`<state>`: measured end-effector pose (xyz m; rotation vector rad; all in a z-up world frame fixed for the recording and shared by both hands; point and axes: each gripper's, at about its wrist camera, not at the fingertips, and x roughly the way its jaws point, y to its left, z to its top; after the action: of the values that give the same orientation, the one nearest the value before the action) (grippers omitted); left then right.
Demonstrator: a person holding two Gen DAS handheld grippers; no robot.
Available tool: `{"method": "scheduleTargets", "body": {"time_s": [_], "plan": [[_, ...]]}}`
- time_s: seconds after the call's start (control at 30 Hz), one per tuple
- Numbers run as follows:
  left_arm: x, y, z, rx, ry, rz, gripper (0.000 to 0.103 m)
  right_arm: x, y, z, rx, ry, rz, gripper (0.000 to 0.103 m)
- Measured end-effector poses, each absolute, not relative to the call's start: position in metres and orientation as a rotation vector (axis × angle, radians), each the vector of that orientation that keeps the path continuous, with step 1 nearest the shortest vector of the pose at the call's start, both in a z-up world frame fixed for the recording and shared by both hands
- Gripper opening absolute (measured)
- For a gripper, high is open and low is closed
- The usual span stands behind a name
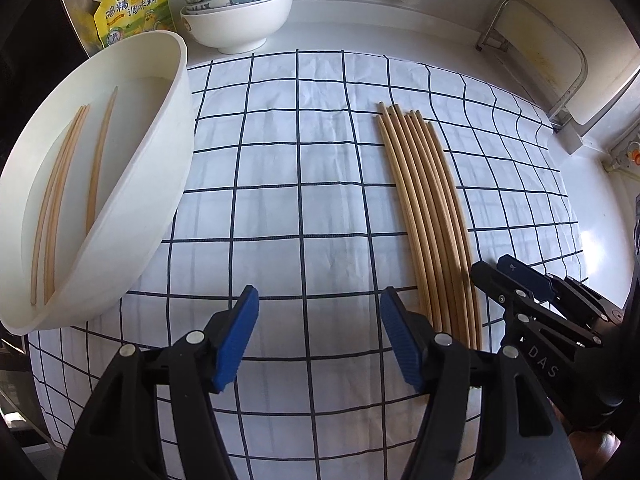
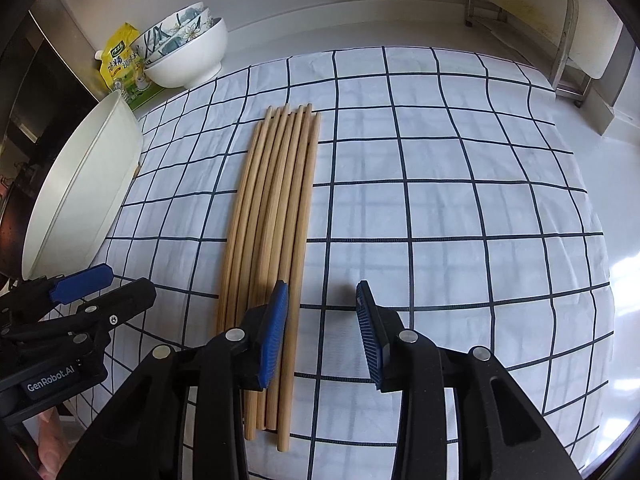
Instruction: Organize utensils
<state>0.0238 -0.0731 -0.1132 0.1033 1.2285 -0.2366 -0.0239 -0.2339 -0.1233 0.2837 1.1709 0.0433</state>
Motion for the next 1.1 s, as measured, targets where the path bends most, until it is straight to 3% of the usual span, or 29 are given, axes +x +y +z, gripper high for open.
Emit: {"method": "scheduleTargets", "body": {"time_s": [1.1], "plan": [[0.034, -0.121, -0.139, 0.131, 1.198, -0.276, 0.067, -0.027, -0.271, -0.123, 0.246, 1.139, -0.013, 0.035]]}}
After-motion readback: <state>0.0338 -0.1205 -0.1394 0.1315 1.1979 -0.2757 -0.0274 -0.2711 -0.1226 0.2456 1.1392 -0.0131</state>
